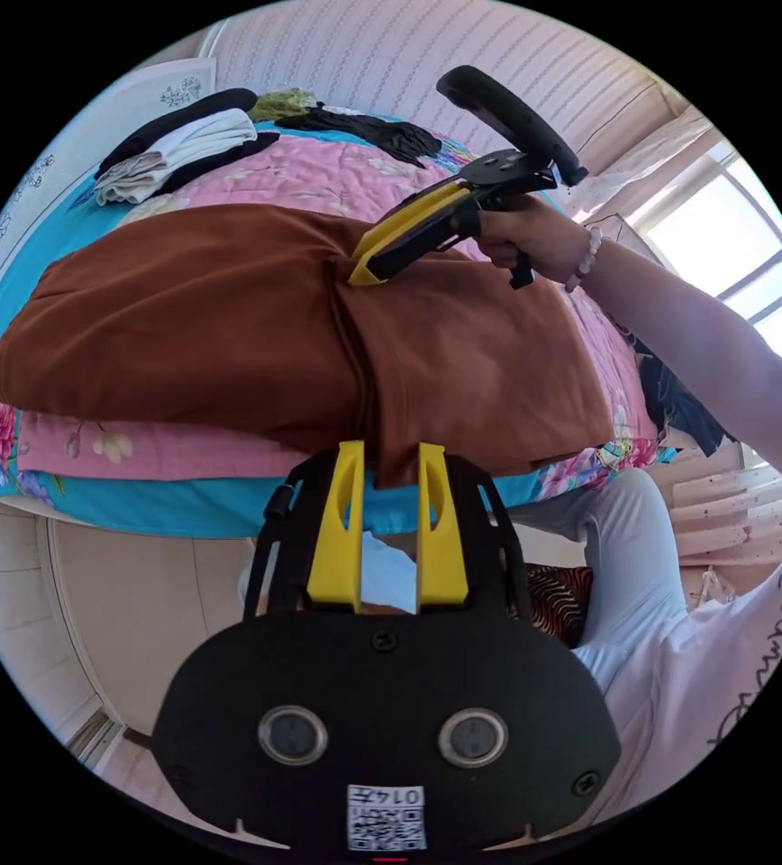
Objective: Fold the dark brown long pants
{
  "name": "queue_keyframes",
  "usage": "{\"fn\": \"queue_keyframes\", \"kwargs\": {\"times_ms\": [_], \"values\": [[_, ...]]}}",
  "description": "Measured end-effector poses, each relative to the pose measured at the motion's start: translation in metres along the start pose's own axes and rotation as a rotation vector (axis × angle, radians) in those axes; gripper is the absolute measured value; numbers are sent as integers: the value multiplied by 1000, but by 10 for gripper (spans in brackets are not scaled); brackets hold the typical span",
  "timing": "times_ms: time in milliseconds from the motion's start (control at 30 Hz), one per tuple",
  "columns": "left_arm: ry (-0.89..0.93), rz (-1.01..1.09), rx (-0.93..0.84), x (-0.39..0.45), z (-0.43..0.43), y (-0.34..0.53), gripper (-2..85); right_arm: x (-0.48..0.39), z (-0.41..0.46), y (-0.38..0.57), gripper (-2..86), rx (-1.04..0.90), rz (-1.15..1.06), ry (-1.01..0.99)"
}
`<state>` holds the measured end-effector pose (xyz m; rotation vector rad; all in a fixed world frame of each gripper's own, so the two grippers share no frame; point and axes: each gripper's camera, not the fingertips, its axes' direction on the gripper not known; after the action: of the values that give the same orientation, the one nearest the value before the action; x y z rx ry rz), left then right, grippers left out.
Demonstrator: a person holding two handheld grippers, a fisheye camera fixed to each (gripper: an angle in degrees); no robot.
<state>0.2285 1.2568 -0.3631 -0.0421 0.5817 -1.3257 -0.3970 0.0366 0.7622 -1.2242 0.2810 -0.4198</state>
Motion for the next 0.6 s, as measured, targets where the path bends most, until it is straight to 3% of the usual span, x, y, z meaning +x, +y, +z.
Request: {"fn": "queue_keyframes", "kwargs": {"times_ms": [200, 333, 500, 600], "values": [[10, 63, 119, 16, -35, 22, 50, -10, -28, -21, 35, 5, -29, 31], [130, 68, 217, 15, -84, 40, 48, -25, -70, -33, 20, 41, -130, 22], [-6, 18, 370, -24, -160, 50, 48, -29, -119, -103, 16, 87, -220, -34], [-212, -5, 400, -61, -195, 42, 50, -29, -140, -166, 21, 120, -232, -7]]}}
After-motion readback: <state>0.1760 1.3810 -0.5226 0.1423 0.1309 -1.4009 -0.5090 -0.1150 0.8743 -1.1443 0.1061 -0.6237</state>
